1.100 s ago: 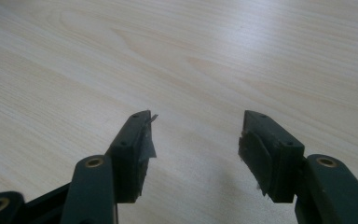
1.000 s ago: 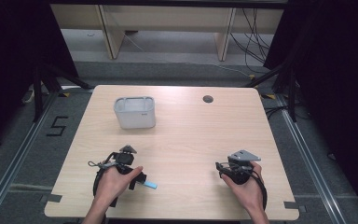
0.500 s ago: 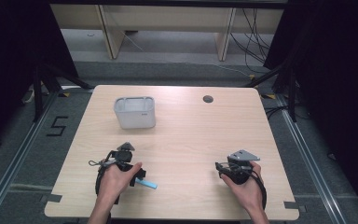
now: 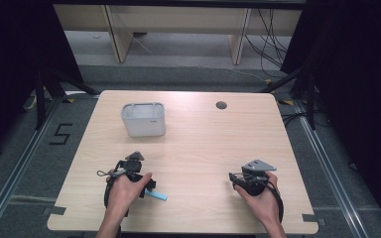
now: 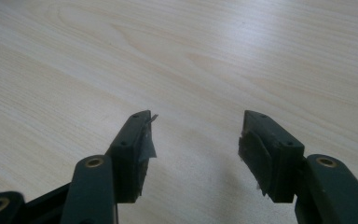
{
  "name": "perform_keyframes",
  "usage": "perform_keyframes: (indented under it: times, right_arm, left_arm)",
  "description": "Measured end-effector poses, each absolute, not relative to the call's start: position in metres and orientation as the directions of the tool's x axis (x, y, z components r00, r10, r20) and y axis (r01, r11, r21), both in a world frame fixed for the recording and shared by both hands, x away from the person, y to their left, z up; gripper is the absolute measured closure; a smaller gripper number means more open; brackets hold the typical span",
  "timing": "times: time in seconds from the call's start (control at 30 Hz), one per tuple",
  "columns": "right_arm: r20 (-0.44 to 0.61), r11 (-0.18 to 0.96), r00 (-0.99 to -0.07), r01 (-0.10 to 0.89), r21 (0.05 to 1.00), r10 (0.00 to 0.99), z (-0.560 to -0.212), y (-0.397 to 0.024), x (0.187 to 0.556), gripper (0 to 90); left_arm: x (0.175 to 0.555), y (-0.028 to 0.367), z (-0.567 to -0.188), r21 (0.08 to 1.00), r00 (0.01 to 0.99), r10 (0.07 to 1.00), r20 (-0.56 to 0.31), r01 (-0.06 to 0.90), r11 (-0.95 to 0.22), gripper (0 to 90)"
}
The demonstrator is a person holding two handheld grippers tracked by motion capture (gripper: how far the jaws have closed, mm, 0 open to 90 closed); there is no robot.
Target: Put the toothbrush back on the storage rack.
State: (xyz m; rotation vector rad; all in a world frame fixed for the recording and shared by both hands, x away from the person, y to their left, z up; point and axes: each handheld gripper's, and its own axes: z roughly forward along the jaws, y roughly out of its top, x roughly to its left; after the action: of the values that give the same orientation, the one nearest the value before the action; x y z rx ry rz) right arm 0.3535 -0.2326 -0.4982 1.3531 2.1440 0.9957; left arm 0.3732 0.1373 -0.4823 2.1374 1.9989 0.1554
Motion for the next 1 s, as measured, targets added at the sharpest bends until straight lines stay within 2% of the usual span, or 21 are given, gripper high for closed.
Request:
perform_keyframes:
  times: [0.2, 0.27, 0.33, 0.5, 0.6, 0.77, 0.8, 0.83, 0.87, 1.0]
  right_arm:
    - [0.001, 0.3, -0.454, 0.589, 0.75, 0.891, -0.4983, -0.2345, 0.3548, 44.1]
    - [0.037, 0.278, -0.457, 0.601, 0.75, 0.888, -0.4998, -0.2323, 0.3544, 44.1]
    - [-0.022, 0.311, -0.455, 0.572, 0.759, 0.89, -0.5003, -0.2341, 0.355, 44.1]
    - [-0.018, 0.321, -0.478, 0.561, 0.763, 0.878, -0.5004, -0.2349, 0.3561, 44.1]
    - [0.01, 0.302, -0.467, 0.589, 0.75, 0.884, -0.4992, -0.2337, 0.3553, 44.1]
    - [-0.014, 0.313, -0.454, 0.591, 0.743, 0.891, -0.4976, -0.235, 0.3541, 44.0]
    - [0.036, 0.277, -0.454, 0.601, 0.75, 0.89, -0.4992, -0.2325, 0.3538, 44.1]
    - [0.036, 0.277, -0.454, 0.601, 0.75, 0.89, -0.4992, -0.2325, 0.3538, 44.1]
    - [0.03, 0.285, -0.46, 0.6, 0.748, 0.888, -0.4993, -0.2324, 0.3543, 44.0]
    - [-0.019, 0.314, -0.464, 0.569, 0.76, 0.886, -0.4999, -0.2336, 0.355, 44.0]
  left_arm:
    - [0.3757, 0.1381, -0.4838, 0.214, 0.07, 0.995, -0.069, 0.975, -0.054, 19.2]
    - [0.3762, 0.1393, -0.4839, 0.203, 0.074, 0.995, -0.062, 0.977, -0.06, 19.7]
    - [0.375, 0.1386, -0.4847, 0.216, 0.066, 0.996, -0.062, 0.975, -0.051, 19.6]
    - [0.3733, 0.1396, -0.4851, 0.213, 0.067, 0.996, -0.06, 0.976, -0.053, 20.2]
    - [0.3724, 0.1394, -0.4856, 0.216, 0.063, 0.997, -0.046, 0.975, -0.052, 21.9]
    - [0.3708, 0.1425, -0.485, 0.203, 0.076, 0.996, -0.046, 0.977, -0.065, 23.9]
    - [0.3704, 0.1437, -0.4845, 0.196, 0.08, 0.996, -0.041, 0.978, -0.071, 26.0]
    - [0.3705, 0.1453, -0.4837, 0.182, 0.094, 0.995, -0.034, 0.98, -0.087, 26.0]
    - [0.3699, 0.144, -0.4849, 0.205, 0.077, 0.996, -0.037, 0.976, -0.068, 28.7]
    - [0.3688, 0.1447, -0.4835, 0.19, 0.107, 0.994, 0.001, 0.976, -0.105, 35.3]
